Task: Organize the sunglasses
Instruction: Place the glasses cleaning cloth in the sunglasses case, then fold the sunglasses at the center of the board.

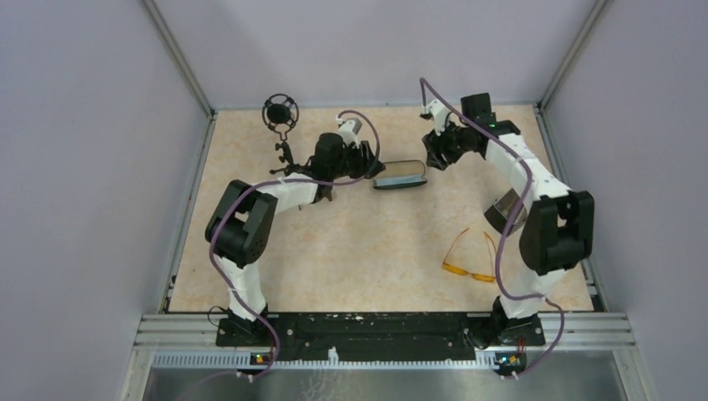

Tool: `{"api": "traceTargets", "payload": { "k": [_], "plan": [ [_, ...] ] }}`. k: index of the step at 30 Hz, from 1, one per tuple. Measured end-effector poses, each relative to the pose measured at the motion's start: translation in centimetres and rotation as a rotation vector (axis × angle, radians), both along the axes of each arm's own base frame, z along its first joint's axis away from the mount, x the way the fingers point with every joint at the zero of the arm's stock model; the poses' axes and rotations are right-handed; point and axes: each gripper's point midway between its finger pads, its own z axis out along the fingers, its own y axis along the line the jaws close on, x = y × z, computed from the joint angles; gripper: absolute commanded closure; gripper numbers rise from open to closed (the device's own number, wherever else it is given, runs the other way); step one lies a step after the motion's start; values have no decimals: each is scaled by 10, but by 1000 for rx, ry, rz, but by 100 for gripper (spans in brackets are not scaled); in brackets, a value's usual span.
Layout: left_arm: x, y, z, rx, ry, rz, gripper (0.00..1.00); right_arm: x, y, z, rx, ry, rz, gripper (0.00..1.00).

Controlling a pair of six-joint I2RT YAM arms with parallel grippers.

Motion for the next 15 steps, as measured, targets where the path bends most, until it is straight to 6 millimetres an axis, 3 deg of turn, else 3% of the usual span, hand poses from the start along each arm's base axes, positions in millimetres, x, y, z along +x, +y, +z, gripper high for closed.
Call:
{"api": "traceTargets", "payload": {
  "k": [3, 6, 8, 11, 15],
  "plan": [
    [-8, -6, 24, 9, -59, -8, 48, -20, -10, 44, 20, -105, -18, 44],
    [-28, -21, 38, 47, -105, -45, 48, -51, -19, 65, 22, -156, -22, 44],
    [-47, -34, 40, 89, -128, -84, 48, -71, -25, 63, 15, -158, -28, 44],
    [-81, -52, 36, 173, -149, -140, 47, -101, -37, 43, -11, -116, -45, 42],
    [-131, -61, 21, 304, -151, -192, 44, -134, -51, 22, -43, -81, -80, 33]
  ]
}}
